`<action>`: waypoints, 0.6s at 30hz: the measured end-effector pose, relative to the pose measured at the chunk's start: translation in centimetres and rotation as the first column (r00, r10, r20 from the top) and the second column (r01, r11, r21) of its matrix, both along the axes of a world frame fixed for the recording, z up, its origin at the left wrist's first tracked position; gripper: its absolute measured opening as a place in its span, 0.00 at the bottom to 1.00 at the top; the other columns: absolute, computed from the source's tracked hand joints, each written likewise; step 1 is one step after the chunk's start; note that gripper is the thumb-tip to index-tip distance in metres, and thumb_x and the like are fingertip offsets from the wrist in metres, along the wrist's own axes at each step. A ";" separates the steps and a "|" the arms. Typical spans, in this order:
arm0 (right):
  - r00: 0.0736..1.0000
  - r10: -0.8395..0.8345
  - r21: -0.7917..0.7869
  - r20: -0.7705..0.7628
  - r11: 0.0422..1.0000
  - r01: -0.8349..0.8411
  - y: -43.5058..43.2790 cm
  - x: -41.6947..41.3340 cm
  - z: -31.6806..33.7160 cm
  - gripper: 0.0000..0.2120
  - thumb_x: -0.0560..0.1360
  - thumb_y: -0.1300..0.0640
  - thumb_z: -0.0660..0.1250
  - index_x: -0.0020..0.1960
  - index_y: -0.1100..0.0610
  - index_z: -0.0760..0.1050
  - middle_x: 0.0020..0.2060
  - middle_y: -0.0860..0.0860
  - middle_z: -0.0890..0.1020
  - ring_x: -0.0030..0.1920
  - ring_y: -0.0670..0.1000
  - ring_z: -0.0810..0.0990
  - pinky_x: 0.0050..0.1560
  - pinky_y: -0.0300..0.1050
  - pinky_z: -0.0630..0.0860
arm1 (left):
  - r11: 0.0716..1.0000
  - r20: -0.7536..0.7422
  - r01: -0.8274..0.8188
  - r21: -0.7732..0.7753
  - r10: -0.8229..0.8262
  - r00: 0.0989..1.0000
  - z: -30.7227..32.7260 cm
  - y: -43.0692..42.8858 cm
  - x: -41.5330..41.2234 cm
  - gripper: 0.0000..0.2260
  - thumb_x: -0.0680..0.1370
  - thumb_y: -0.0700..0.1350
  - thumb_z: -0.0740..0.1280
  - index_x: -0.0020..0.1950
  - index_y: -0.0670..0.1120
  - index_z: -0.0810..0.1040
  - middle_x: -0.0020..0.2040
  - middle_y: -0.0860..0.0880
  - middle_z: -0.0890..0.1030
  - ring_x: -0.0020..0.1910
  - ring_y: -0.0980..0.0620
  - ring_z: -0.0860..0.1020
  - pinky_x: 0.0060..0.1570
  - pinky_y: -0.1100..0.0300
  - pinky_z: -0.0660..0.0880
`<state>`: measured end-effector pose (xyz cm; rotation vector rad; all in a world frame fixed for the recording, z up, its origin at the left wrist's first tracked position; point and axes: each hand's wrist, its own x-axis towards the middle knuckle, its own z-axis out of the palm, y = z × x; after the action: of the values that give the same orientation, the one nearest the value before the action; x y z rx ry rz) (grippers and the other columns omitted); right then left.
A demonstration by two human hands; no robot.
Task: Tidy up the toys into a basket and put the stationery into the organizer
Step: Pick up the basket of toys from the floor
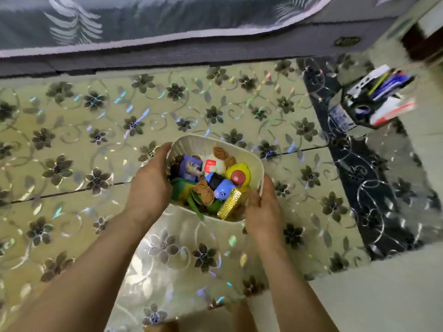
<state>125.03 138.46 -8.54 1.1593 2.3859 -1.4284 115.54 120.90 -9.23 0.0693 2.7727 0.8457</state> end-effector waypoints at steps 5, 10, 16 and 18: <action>0.992 -0.123 0.010 -0.018 0.992 0.123 10.0 1.8 0.9 0.21 0.83 0.57 0.53 0.75 0.47 0.59 0.62 0.53 0.78 0.57 0.55 0.76 0.53 0.44 0.69 | 0.988 -0.018 0.156 0.005 -0.156 0.988 -0.5 11.1 -1.0 0.30 0.73 0.34 0.62 0.72 0.55 0.61 0.53 0.40 0.82 0.48 0.35 0.79 0.39 0.56 0.67; 0.966 -0.252 0.016 -0.058 0.967 0.254 17.8 4.0 0.2 0.21 0.83 0.58 0.54 0.74 0.48 0.61 0.62 0.53 0.77 0.60 0.56 0.76 0.52 0.42 0.68 | 0.958 -0.015 0.287 -0.005 -0.287 0.958 -0.8 21.1 -1.1 0.30 0.73 0.33 0.62 0.72 0.53 0.62 0.54 0.37 0.81 0.50 0.34 0.78 0.44 0.50 0.72; 0.922 -0.384 0.088 -0.052 0.918 0.387 25.3 7.4 -2.1 0.21 0.82 0.56 0.55 0.75 0.49 0.60 0.60 0.56 0.79 0.59 0.59 0.77 0.60 0.60 0.74 | 0.893 -0.005 0.450 0.016 -0.450 0.893 -1.1 31.3 -0.1 0.30 0.73 0.35 0.62 0.73 0.54 0.62 0.55 0.39 0.81 0.51 0.34 0.78 0.44 0.50 0.73; 0.904 -0.423 0.103 -0.061 0.898 0.427 27.6 8.6 -2.6 0.20 0.82 0.55 0.55 0.74 0.49 0.61 0.59 0.55 0.79 0.58 0.58 0.78 0.59 0.61 0.75 | 0.864 -0.002 0.504 0.000 -0.504 0.864 -1.2 34.8 0.5 0.30 0.73 0.35 0.62 0.73 0.54 0.61 0.55 0.39 0.81 0.51 0.34 0.77 0.42 0.53 0.68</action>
<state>133.61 166.06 -11.11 1.7899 2.3608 -1.4436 116.04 155.66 -10.39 0.7616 2.5563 0.6979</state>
